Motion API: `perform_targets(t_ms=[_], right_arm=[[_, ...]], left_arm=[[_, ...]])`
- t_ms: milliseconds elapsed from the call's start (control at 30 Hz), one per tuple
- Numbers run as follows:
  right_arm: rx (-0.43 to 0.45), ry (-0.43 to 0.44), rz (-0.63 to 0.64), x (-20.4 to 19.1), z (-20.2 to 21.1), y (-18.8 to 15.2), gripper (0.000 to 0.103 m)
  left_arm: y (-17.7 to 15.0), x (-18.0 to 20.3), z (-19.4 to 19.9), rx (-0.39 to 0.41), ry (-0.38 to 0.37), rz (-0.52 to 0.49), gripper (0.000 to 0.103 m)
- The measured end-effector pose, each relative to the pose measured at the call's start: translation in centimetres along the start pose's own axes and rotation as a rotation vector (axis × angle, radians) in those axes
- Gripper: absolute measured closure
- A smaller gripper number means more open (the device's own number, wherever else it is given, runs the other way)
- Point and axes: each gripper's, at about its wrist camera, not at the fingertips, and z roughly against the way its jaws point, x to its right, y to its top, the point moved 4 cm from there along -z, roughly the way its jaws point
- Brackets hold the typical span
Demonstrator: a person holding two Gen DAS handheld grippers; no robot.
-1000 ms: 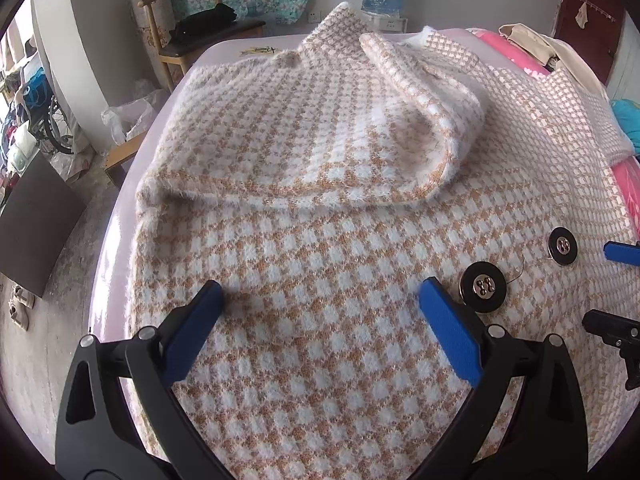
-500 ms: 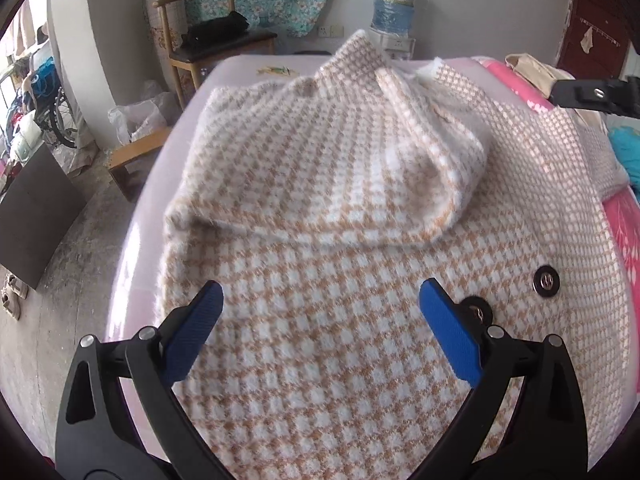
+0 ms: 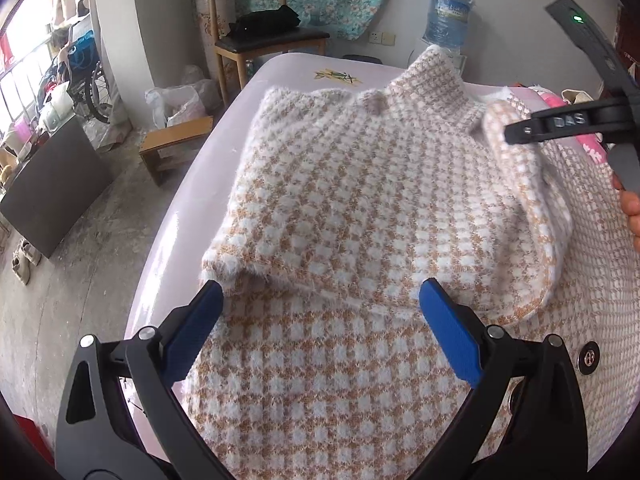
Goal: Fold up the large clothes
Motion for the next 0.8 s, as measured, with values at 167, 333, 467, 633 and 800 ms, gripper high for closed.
perform_targets(t_ms=[167, 333, 467, 633, 800], right_arm=[[0.038, 0.082, -0.100, 6.0, 6.0, -7.5, 0.006], [-0.069, 0.234, -0.267, 10.3, 7.3, -15.8, 0.007], [-0.033, 0.419, -0.425, 12.1, 7.9, -17.6, 0.014], [-0.015, 0.478, -0.465, 12.2, 6.9, -15.3, 0.022], [-0.075, 0.439, -0.510, 12.3, 3.4, -13.8, 0.036]], left_arm=[[-0.4, -0.1, 0.2, 0.004, -0.008, -0.010, 0.008], [-0.7, -0.6, 0.5, 0.006, -0.011, 0.005, 0.008], [-0.7, -1.1, 1.1, 0.011, -0.026, 0.034, 0.008], [-0.3, -1.8, 3.6, 0.061, -0.058, 0.058, 0.008], [-0.7, -2.2, 6.3, 0.105, -0.074, 0.028, 0.008]])
